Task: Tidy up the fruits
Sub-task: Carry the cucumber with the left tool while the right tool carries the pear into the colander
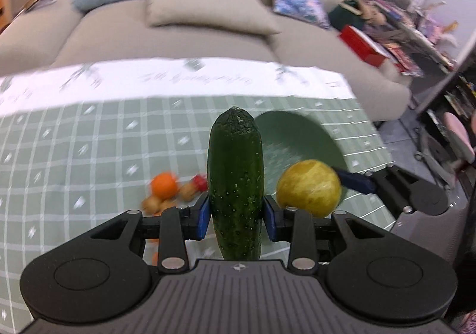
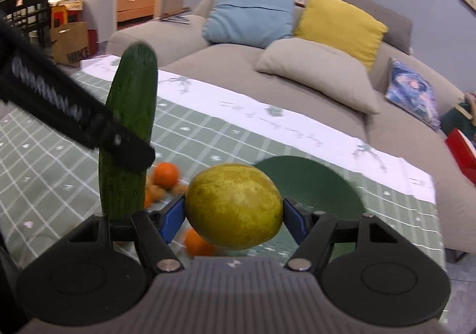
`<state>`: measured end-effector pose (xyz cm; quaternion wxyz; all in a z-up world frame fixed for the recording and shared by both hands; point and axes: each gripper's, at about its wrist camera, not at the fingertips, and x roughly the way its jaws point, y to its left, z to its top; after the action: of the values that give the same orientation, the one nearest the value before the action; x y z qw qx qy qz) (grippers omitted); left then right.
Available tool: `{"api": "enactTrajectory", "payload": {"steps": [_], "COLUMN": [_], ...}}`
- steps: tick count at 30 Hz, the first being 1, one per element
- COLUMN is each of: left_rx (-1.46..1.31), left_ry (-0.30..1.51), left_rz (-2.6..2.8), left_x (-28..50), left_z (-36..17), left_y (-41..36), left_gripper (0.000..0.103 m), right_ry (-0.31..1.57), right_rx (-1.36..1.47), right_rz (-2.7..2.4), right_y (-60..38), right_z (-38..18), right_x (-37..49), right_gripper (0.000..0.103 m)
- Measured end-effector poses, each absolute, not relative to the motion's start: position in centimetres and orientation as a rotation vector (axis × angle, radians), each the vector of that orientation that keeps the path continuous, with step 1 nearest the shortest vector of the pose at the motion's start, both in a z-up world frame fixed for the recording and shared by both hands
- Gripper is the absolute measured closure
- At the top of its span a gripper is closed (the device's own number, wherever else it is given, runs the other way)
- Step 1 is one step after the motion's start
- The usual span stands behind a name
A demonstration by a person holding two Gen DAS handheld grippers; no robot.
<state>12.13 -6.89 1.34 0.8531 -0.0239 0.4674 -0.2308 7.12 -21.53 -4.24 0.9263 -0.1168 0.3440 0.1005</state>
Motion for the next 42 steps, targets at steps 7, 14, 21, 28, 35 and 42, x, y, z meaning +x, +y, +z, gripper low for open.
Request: {"api": "enactTrajectory", "payload": {"steps": [7, 14, 21, 28, 35, 42], "left_rx": [-0.041, 0.005, 0.033, 0.072, 0.117, 0.082], "left_ry": [0.997, 1.046, 1.143, 1.257, 1.349, 1.386], "left_rz": [-0.581, -0.608, -0.612, -0.629, -0.635, -0.611], "left_x": [14.7, 17.4, 18.4, 17.6, 16.7, 17.4], "left_z": [1.4, -1.0, -3.5, -5.6, -7.5, -9.1], "left_y": [-12.5, -16.7, -17.8, -17.9, -17.6, -16.9], "left_gripper": [0.062, 0.063, 0.063, 0.063, 0.063, 0.063], "right_ry": [0.741, 0.844, 0.951, 1.065, 1.135, 1.093], "right_rx": [-0.251, -0.250, -0.228, -0.169, -0.135, -0.116], "right_rz": [0.154, 0.142, 0.176, 0.223, 0.277, 0.227], "right_y": [-26.1, -28.7, -29.0, -28.3, -27.2, -28.1], "right_z": [-4.5, -7.9, -10.8, -11.5, -11.3, -11.8], "right_x": [8.6, 11.4, 12.6, 10.1, 8.0, 9.9], "right_gripper": [0.036, 0.036, 0.036, 0.036, 0.036, 0.036]}}
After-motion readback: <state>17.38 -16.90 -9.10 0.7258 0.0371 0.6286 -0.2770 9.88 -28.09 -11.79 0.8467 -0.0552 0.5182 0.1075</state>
